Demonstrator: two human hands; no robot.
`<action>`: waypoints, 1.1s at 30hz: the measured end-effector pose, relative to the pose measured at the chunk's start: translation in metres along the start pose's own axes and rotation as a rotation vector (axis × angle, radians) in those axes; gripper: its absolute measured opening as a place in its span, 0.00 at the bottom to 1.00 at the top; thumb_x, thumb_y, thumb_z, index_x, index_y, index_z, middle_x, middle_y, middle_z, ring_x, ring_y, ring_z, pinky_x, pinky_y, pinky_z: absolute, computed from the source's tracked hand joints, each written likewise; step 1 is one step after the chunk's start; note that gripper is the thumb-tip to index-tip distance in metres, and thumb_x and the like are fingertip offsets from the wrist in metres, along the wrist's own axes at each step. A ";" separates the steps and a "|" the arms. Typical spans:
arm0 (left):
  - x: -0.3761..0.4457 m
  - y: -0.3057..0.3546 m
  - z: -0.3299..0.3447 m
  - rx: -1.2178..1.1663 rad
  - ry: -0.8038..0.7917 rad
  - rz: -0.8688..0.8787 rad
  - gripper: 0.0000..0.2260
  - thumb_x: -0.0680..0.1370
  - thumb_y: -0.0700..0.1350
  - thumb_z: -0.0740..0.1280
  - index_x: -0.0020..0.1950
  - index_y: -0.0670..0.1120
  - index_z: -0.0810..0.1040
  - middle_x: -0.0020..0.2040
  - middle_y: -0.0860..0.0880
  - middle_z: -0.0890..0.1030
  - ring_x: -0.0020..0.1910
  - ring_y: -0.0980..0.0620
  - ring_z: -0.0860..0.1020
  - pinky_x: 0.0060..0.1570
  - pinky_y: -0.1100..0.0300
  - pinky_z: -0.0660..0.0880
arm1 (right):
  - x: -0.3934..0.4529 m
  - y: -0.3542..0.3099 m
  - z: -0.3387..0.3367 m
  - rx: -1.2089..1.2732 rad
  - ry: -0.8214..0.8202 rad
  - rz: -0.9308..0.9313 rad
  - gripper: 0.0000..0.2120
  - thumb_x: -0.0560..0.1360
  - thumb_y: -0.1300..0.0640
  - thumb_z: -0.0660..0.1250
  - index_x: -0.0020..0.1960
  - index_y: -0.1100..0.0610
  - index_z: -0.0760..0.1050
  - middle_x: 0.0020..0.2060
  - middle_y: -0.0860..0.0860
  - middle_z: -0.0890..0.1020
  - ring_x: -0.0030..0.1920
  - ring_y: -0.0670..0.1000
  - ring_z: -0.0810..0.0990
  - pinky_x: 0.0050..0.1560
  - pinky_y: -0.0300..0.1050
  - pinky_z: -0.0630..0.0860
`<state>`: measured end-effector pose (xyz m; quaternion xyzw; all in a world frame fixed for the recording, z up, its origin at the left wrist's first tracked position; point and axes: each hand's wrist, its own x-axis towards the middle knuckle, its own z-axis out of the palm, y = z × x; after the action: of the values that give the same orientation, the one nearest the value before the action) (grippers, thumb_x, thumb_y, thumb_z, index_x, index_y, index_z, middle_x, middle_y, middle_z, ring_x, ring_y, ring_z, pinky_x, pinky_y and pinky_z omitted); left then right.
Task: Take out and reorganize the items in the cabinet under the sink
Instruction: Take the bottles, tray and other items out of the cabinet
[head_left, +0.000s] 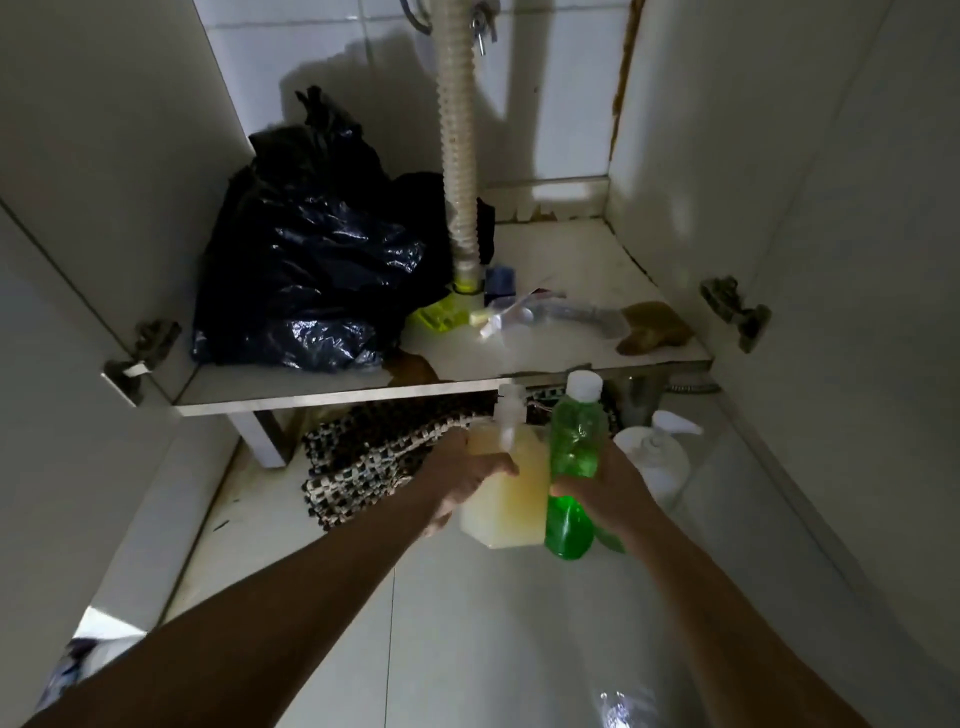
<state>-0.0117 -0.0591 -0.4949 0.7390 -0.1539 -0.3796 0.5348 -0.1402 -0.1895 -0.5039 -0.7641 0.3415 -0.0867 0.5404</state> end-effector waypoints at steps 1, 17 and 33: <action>0.002 -0.010 0.004 0.057 0.033 0.003 0.20 0.66 0.41 0.75 0.52 0.46 0.70 0.53 0.44 0.77 0.52 0.44 0.76 0.56 0.48 0.74 | 0.000 0.009 0.004 -0.040 0.009 0.019 0.21 0.66 0.62 0.73 0.57 0.51 0.71 0.46 0.49 0.79 0.48 0.51 0.77 0.43 0.39 0.72; 0.005 -0.109 0.030 0.227 0.367 -0.033 0.26 0.70 0.40 0.74 0.60 0.40 0.62 0.50 0.42 0.74 0.44 0.44 0.74 0.35 0.61 0.70 | 0.009 0.073 0.035 -0.071 0.192 0.101 0.14 0.69 0.63 0.73 0.48 0.52 0.72 0.38 0.47 0.77 0.40 0.46 0.75 0.36 0.33 0.66; 0.012 -0.113 0.068 0.260 0.300 0.047 0.30 0.68 0.43 0.75 0.62 0.43 0.61 0.52 0.45 0.73 0.50 0.44 0.74 0.45 0.54 0.77 | 0.038 0.088 0.023 -0.088 0.325 0.133 0.19 0.69 0.58 0.75 0.57 0.53 0.73 0.46 0.50 0.80 0.49 0.53 0.78 0.52 0.45 0.73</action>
<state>-0.0729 -0.0694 -0.6119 0.8463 -0.1374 -0.2298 0.4605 -0.1379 -0.2113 -0.5995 -0.7386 0.4776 -0.1579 0.4488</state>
